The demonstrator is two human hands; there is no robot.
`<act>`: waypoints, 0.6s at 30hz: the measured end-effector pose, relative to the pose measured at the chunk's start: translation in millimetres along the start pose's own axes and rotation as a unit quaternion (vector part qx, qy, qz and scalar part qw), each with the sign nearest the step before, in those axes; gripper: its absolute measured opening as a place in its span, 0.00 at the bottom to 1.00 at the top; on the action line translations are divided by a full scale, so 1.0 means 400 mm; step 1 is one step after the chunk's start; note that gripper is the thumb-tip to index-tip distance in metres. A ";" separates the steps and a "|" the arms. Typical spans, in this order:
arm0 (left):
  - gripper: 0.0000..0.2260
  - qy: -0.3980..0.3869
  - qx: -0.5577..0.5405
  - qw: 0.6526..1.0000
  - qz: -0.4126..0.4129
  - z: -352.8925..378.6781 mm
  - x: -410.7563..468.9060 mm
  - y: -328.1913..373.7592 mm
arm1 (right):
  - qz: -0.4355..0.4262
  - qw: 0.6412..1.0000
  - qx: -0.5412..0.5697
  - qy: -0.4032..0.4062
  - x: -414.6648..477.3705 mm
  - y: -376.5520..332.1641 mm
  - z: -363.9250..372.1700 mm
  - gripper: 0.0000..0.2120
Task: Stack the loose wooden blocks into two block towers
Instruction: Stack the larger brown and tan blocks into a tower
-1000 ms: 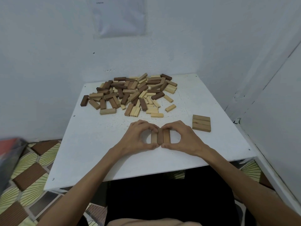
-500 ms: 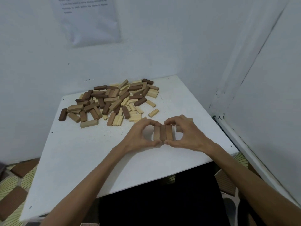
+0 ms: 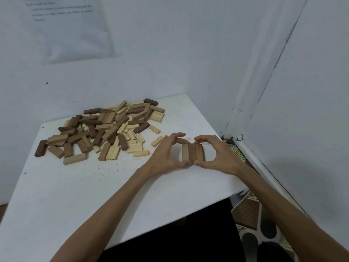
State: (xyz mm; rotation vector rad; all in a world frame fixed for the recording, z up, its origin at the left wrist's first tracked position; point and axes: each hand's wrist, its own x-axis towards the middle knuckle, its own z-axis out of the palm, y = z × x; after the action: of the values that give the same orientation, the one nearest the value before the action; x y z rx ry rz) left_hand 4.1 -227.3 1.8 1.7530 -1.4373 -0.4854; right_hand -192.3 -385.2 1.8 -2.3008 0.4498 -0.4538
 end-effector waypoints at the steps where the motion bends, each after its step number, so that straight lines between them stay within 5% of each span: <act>1: 0.40 -0.001 -0.004 1.000 -0.003 0.004 0.004 -0.001 | 0.002 1.000 0.005 0.000 0.000 0.004 -0.002 0.36; 18: 0.41 -0.002 -0.001 1.000 -0.027 0.035 0.013 -0.029 | 0.006 1.000 0.016 0.002 0.002 0.047 0.011 0.37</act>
State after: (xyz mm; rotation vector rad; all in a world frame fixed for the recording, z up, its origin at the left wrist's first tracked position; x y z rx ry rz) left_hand 3.0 -236.6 -14.8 1.7935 -1.3948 -0.5182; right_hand -193.0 -395.4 -14.6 -2.2666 0.4542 -0.4563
